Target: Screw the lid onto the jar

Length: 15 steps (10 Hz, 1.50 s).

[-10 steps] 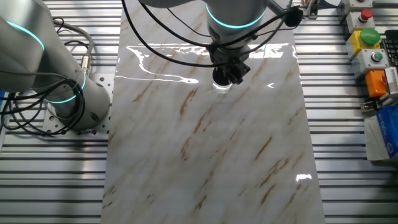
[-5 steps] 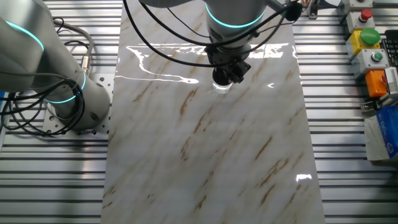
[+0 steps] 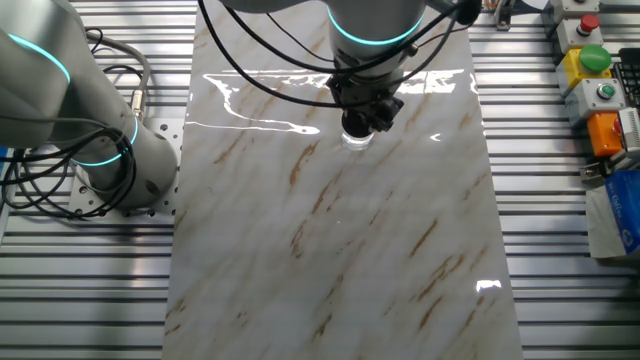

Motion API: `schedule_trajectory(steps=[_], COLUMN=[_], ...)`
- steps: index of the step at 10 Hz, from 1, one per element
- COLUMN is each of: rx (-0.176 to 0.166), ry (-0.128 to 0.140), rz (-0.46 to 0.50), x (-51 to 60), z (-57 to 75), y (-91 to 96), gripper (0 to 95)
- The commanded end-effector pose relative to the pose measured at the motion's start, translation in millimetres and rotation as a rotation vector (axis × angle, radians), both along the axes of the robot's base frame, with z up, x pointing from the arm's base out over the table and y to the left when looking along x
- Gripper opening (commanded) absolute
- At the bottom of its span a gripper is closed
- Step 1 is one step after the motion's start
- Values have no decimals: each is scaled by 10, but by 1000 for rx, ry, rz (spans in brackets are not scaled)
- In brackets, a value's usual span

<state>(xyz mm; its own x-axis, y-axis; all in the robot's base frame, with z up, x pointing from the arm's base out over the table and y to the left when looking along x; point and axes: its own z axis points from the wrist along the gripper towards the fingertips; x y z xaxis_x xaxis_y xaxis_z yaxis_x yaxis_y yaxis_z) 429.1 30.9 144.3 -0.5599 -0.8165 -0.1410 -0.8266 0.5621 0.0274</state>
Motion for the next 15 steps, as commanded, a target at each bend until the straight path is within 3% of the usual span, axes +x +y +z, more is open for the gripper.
schedule_trajectory(steps=[1,7,8,11,12,15], rx=[-1,25,30,41,41,44], ry=[-25,-73,-78,-89,-88,-95], rz=[35,67,65,55,51,39], x=[1,14,16,19,18,22], z=[-8,-26,-28,-23,-20,-22], y=[1,12,14,18,18,21], gripper=[380,380,190,190,0,0])
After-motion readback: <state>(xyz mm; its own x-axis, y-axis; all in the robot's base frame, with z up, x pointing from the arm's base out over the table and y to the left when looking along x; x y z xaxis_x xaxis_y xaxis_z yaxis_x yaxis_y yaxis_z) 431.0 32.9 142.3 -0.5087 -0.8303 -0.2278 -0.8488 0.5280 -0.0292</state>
